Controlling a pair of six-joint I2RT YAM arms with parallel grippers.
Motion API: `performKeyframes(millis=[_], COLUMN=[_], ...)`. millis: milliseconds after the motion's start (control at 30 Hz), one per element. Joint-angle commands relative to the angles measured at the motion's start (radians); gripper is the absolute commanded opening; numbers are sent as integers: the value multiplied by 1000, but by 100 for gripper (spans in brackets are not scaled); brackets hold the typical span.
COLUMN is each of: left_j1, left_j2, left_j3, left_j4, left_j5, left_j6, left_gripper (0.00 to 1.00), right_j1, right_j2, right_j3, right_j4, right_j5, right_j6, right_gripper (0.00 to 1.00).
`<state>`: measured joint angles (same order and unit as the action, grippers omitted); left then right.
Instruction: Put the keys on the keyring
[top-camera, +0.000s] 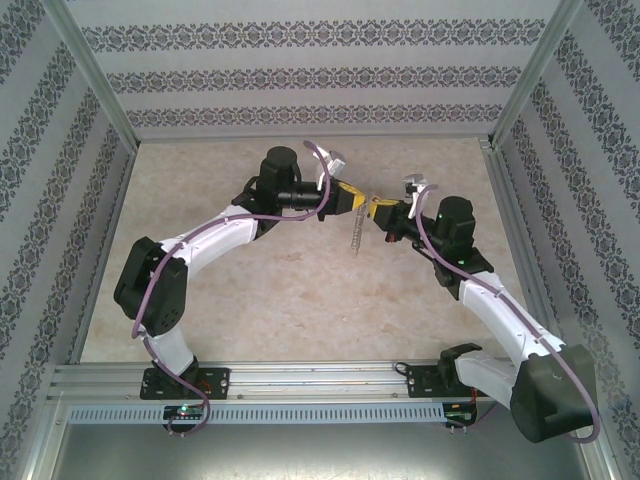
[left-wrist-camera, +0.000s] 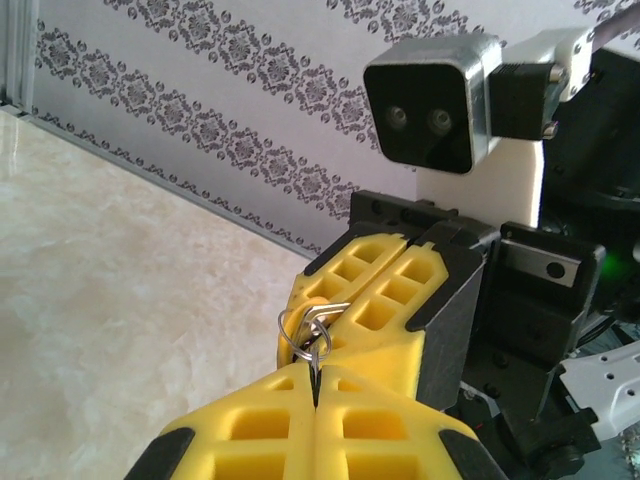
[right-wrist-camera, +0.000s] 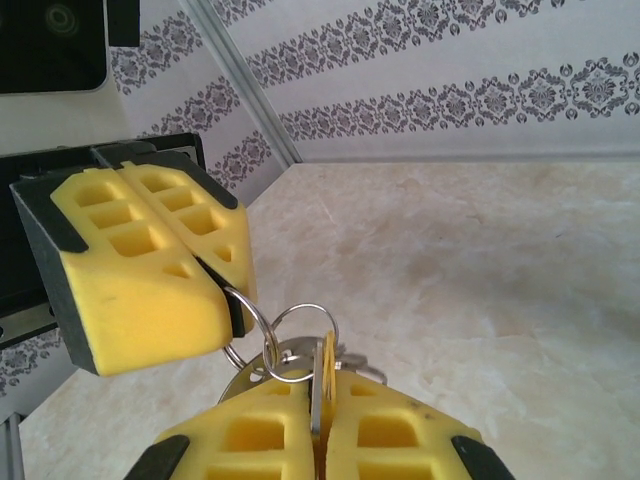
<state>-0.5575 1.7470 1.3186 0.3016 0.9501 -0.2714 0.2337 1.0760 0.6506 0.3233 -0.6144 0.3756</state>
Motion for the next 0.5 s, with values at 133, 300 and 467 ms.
performKeyframes(millis=[133,300,467], left_j1=[-20,-22,-24], left_j2=[-51,-53,-50], left_j3=[20,21,21], left_j4=[-71,-88,-91], left_j5=[-6,-9,-9], left_j6=[83,95,98], left_gripper=[0,0,0], right_j1=[22,32,35], right_j2=[33,45,47], right_j3=[63,81,96], right_j4=[-35,-47,-57], right_j5=[2,5,11], right_j6=[-38,-47,-51], right_gripper=[0,0,0])
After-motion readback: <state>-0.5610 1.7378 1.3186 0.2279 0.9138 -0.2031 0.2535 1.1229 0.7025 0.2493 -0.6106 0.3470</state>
